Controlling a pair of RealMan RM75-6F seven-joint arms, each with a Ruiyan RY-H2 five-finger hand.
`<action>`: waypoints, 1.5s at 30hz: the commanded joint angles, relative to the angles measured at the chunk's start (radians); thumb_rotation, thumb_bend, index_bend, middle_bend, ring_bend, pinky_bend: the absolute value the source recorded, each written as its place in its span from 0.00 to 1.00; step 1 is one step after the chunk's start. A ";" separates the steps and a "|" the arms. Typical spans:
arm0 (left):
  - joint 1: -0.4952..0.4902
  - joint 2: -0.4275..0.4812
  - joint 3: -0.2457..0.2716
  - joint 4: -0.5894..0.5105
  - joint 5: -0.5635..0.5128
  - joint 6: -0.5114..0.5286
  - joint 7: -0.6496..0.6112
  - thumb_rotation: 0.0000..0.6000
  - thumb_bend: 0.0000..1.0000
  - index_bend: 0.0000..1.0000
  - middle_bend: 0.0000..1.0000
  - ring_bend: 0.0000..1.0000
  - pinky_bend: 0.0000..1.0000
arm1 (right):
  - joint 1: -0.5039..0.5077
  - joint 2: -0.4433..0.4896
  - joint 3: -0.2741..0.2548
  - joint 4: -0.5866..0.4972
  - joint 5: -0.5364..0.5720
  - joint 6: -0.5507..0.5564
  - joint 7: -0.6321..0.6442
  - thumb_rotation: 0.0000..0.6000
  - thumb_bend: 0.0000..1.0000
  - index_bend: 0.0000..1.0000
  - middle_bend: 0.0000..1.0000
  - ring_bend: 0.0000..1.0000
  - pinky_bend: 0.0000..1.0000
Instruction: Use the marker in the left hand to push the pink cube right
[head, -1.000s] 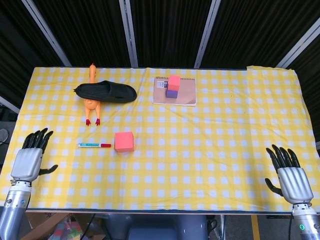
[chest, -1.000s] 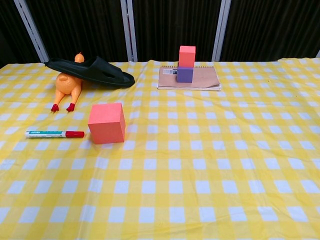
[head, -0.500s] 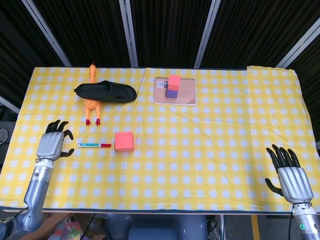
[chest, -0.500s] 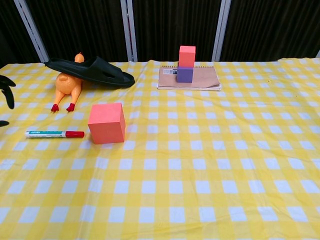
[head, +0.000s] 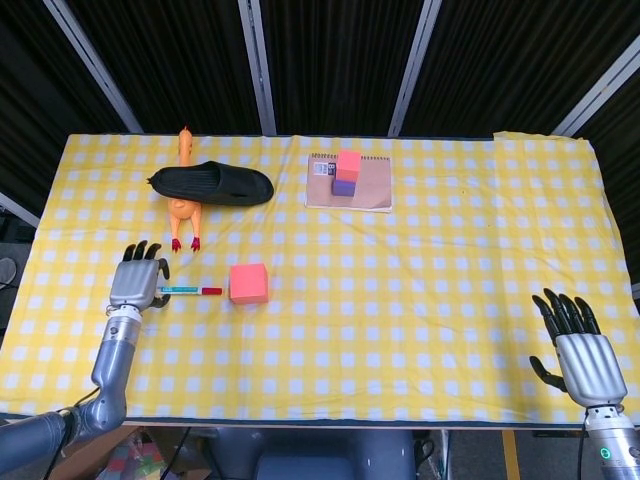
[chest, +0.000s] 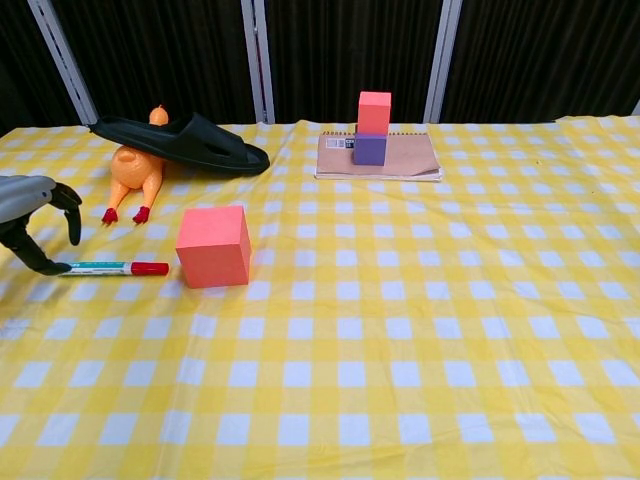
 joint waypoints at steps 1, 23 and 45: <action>-0.014 -0.022 0.011 0.024 -0.011 -0.008 0.012 1.00 0.29 0.48 0.10 0.00 0.05 | 0.000 0.000 0.000 0.001 -0.002 0.001 0.002 1.00 0.35 0.00 0.00 0.00 0.00; -0.027 -0.045 0.025 0.048 -0.023 0.012 -0.031 1.00 0.44 0.54 0.10 0.00 0.05 | -0.002 0.000 -0.002 0.003 -0.007 0.005 0.012 1.00 0.35 0.00 0.00 0.00 0.00; -0.078 -0.084 0.006 0.017 -0.083 0.029 0.009 1.00 0.44 0.54 0.10 0.00 0.05 | -0.003 0.001 -0.002 0.000 -0.009 0.008 0.012 1.00 0.35 0.00 0.00 0.00 0.00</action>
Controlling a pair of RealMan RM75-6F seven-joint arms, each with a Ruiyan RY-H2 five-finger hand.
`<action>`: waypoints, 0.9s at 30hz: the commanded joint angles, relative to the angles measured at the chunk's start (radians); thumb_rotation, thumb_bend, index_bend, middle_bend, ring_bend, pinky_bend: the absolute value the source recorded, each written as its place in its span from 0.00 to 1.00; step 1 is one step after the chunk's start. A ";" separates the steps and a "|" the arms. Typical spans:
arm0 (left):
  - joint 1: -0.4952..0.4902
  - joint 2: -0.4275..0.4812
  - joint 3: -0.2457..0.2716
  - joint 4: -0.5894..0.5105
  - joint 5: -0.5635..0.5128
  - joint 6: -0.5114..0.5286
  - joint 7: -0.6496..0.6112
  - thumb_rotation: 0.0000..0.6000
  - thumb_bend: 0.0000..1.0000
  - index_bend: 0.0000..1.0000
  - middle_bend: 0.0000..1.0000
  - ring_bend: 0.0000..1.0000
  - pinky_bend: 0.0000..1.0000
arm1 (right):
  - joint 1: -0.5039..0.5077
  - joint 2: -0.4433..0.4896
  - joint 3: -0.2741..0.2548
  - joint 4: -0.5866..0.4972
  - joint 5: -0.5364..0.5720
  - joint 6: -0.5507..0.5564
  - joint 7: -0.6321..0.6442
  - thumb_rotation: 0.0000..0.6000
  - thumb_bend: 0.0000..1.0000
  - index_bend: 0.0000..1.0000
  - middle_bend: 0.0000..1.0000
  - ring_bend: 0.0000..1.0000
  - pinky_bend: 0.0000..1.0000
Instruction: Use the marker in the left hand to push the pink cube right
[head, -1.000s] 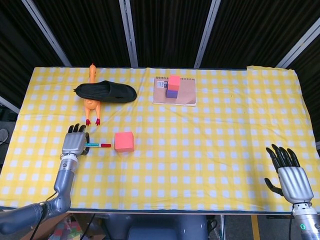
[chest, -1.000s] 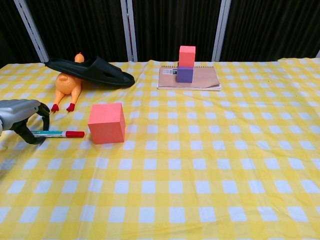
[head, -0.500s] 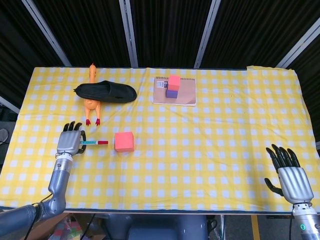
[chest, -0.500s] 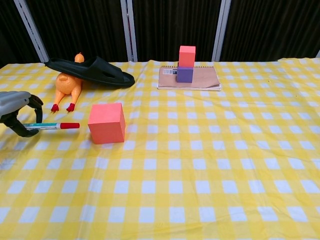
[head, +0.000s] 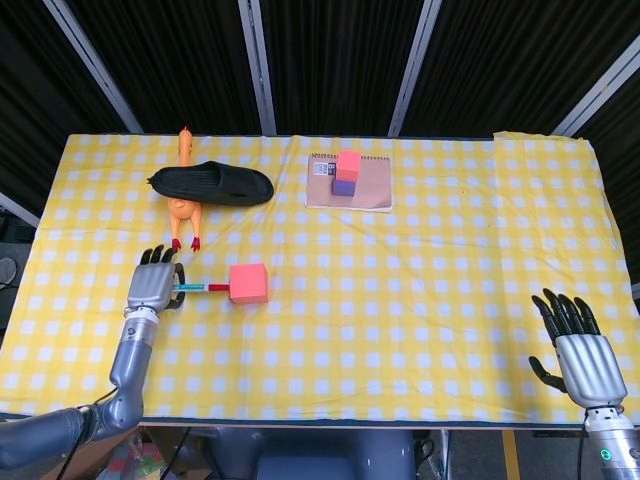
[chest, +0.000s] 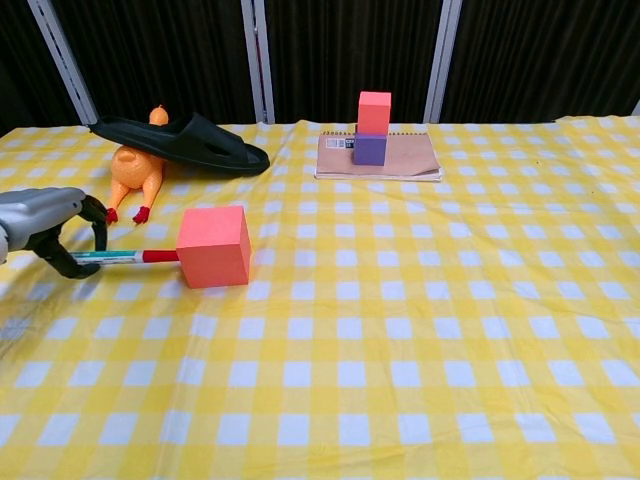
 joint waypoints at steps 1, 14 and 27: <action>-0.025 -0.031 -0.016 0.016 -0.022 -0.002 0.018 1.00 0.44 0.54 0.10 0.00 0.05 | 0.000 0.001 0.000 -0.001 0.000 0.000 0.002 1.00 0.35 0.00 0.00 0.00 0.00; -0.110 -0.121 -0.051 0.018 -0.074 0.012 0.094 1.00 0.44 0.54 0.10 0.00 0.05 | -0.002 0.003 -0.001 0.002 -0.004 0.003 0.015 1.00 0.35 0.00 0.00 0.00 0.00; -0.134 -0.133 -0.058 -0.026 -0.129 0.057 0.144 1.00 0.46 0.54 0.10 0.00 0.05 | -0.004 0.004 -0.002 0.001 -0.005 0.005 0.020 1.00 0.35 0.00 0.00 0.00 0.00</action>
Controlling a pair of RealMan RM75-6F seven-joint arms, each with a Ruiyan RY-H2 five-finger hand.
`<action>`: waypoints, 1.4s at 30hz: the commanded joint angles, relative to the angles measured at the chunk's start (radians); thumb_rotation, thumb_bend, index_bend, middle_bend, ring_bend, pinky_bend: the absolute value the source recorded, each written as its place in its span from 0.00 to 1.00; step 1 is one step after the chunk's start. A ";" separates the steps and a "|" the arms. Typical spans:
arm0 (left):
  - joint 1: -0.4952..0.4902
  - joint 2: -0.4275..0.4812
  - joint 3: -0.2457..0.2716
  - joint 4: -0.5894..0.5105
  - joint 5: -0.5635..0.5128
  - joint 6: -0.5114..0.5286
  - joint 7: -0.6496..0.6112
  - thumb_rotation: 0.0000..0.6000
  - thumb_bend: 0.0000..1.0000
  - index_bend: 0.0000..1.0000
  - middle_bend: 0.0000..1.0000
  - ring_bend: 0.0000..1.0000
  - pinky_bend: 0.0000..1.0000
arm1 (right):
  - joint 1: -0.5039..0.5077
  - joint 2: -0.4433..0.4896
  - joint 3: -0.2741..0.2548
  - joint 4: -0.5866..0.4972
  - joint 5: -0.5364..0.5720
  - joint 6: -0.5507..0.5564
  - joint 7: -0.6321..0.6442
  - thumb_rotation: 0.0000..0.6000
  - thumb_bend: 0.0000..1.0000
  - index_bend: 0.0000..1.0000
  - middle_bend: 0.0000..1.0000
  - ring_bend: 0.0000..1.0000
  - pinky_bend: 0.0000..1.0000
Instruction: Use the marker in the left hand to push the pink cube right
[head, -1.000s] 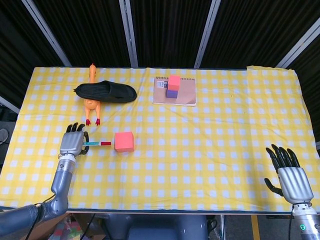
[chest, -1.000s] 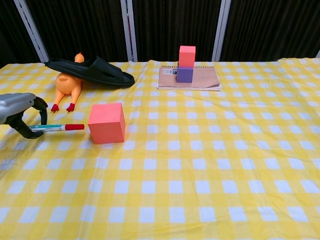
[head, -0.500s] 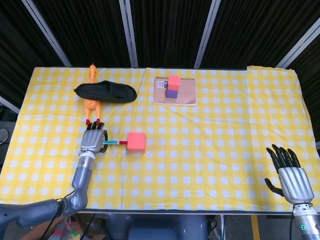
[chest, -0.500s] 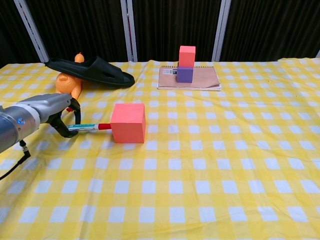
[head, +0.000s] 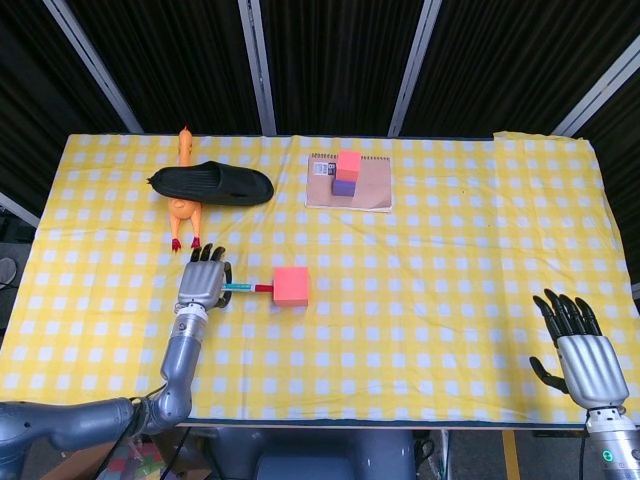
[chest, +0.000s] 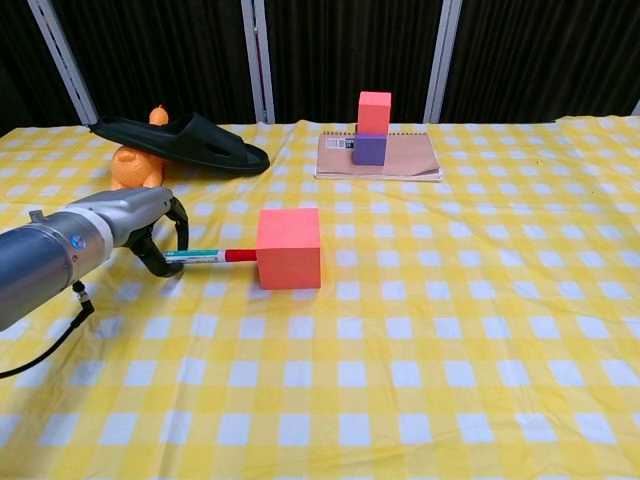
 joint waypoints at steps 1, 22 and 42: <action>0.001 0.010 0.000 -0.012 -0.008 0.009 0.004 1.00 0.46 0.54 0.10 0.00 0.05 | 0.000 0.000 0.000 0.000 -0.001 0.001 0.000 1.00 0.35 0.00 0.00 0.00 0.00; -0.068 -0.040 -0.022 -0.006 -0.071 0.019 0.062 1.00 0.46 0.55 0.10 0.00 0.05 | 0.000 0.001 0.001 0.000 -0.001 0.001 0.008 1.00 0.35 0.00 0.00 0.00 0.00; -0.210 -0.164 -0.087 0.034 -0.154 0.031 0.177 1.00 0.46 0.55 0.10 0.00 0.05 | -0.001 0.004 0.001 0.001 -0.001 0.001 0.021 1.00 0.35 0.00 0.00 0.00 0.00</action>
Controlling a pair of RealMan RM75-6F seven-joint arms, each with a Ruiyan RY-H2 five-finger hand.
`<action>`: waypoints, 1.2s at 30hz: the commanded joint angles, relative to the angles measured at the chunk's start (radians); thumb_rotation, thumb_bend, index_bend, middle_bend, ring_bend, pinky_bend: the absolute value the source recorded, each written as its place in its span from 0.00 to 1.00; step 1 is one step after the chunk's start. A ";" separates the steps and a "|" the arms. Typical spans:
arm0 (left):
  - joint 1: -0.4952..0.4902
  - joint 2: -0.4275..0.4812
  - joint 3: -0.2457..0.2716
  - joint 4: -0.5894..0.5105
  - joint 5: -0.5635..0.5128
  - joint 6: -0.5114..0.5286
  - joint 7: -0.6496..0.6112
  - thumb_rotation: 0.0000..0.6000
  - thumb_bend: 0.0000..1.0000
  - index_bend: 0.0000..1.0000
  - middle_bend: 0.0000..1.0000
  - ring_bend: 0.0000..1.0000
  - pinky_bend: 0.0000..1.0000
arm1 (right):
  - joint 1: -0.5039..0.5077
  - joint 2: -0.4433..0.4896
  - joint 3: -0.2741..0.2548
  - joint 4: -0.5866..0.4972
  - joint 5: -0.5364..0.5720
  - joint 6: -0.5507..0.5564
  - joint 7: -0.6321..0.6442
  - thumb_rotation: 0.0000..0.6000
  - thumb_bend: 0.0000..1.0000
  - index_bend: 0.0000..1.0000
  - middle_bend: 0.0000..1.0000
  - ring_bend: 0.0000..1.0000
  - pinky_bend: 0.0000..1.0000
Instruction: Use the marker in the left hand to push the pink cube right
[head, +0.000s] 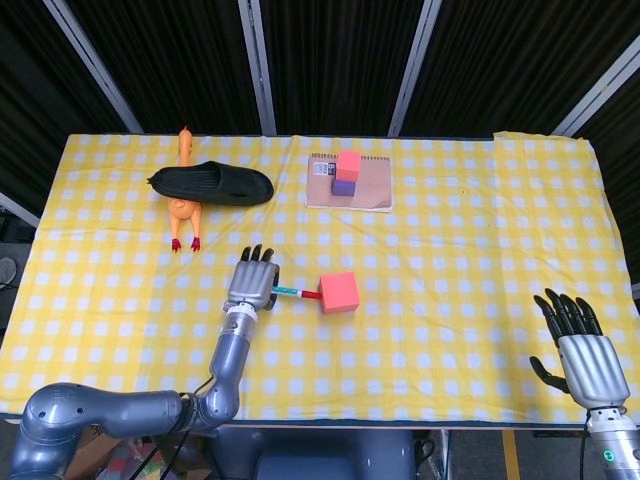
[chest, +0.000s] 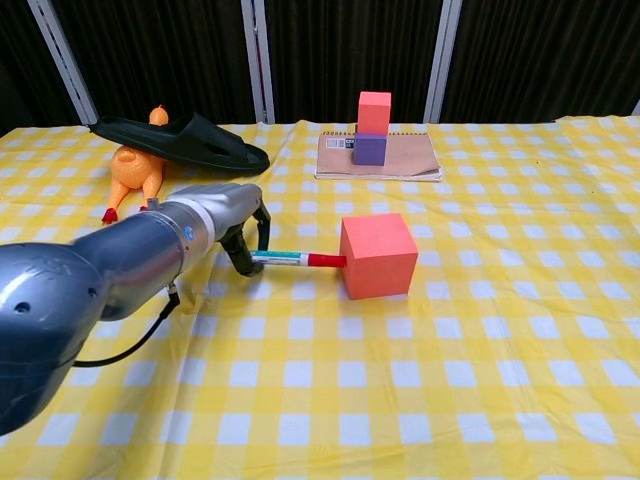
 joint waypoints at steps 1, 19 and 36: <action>-0.011 -0.011 -0.002 0.001 -0.012 0.007 0.013 1.00 0.46 0.55 0.10 0.00 0.05 | -0.001 0.001 0.000 0.000 0.001 0.000 0.004 1.00 0.35 0.00 0.00 0.00 0.00; -0.006 0.001 0.002 -0.041 -0.036 0.052 0.022 1.00 0.46 0.55 0.10 0.00 0.05 | -0.003 0.003 0.000 -0.005 0.004 0.000 0.001 1.00 0.35 0.00 0.00 0.00 0.00; -0.133 -0.168 -0.097 0.155 -0.030 0.052 0.037 1.00 0.46 0.57 0.11 0.00 0.06 | -0.004 0.009 0.000 -0.006 0.008 -0.003 0.022 1.00 0.35 0.00 0.00 0.00 0.00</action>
